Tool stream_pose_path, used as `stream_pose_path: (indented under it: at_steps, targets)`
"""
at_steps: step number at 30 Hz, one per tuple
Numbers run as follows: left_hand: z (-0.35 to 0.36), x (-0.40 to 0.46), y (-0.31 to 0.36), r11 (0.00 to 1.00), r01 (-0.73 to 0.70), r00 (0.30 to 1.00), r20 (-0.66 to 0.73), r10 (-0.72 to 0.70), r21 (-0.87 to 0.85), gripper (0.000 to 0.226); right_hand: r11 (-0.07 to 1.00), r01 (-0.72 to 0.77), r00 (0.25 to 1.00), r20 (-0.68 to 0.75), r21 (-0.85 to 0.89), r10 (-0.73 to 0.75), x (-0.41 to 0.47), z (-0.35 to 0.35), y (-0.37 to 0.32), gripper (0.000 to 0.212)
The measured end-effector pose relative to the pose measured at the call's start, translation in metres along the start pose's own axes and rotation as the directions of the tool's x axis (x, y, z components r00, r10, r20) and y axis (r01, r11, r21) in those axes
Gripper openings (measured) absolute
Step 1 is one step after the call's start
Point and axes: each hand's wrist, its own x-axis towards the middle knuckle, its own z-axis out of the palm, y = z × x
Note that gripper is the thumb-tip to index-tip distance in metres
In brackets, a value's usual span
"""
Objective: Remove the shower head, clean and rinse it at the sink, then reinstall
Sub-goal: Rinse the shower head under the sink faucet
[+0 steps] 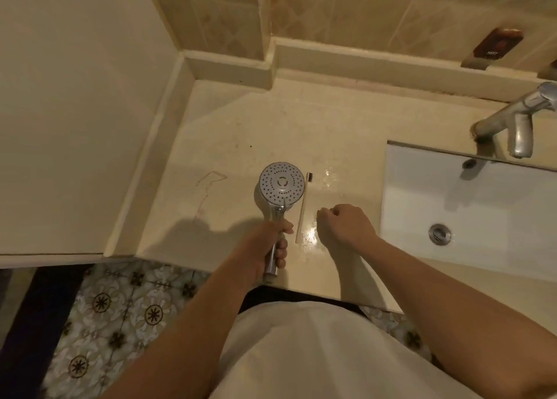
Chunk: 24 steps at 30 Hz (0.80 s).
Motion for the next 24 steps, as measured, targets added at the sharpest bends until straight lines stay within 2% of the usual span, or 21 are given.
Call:
stream_pose_path:
  at_steps: [7, 10, 13, 18, 20, 24]
  targets:
    - [0.082, 0.030, 0.012, 0.982, 0.048, 0.975, 0.206, -0.086, 0.185, 0.015, 0.975, -0.215, 0.964, -0.147, 0.059, 0.221, -0.028, -0.075, 0.100, 0.017]
    - [0.127, 0.036, 0.014, 0.965, 0.055, 0.966, 0.229, -0.117, 0.258, 0.014, 0.964, -0.244, 0.934, -0.243, 0.104, 0.263, -0.034, -0.113, 0.130, 0.042]
    - [0.176, 0.038, 0.019, 0.948, 0.071, 0.959, 0.240, -0.151, 0.311, 0.010, 0.961, -0.219, 0.899, -0.350, 0.169, 0.266, -0.031, -0.153, 0.149, 0.057]
    - [0.254, 0.046, 0.017, 0.930, 0.078, 0.962, 0.218, -0.165, 0.358, 0.012, 0.970, -0.122, 0.804, -0.552, 0.209, 0.220, -0.012, -0.224, 0.174, 0.054]
    - [0.284, 0.053, 0.012, 0.937, 0.072, 0.967, 0.206, -0.149, 0.341, 0.012, 0.970, -0.084, 0.781, -0.589, 0.226, 0.205, -0.001, -0.251, 0.187, 0.050]
    - [0.336, 0.065, -0.005, 0.958, 0.105, 0.982, 0.126, -0.143, 0.268, 0.014, 0.984, -0.047, 0.787, -0.600, 0.173, 0.143, 0.019, -0.293, 0.215, 0.048]
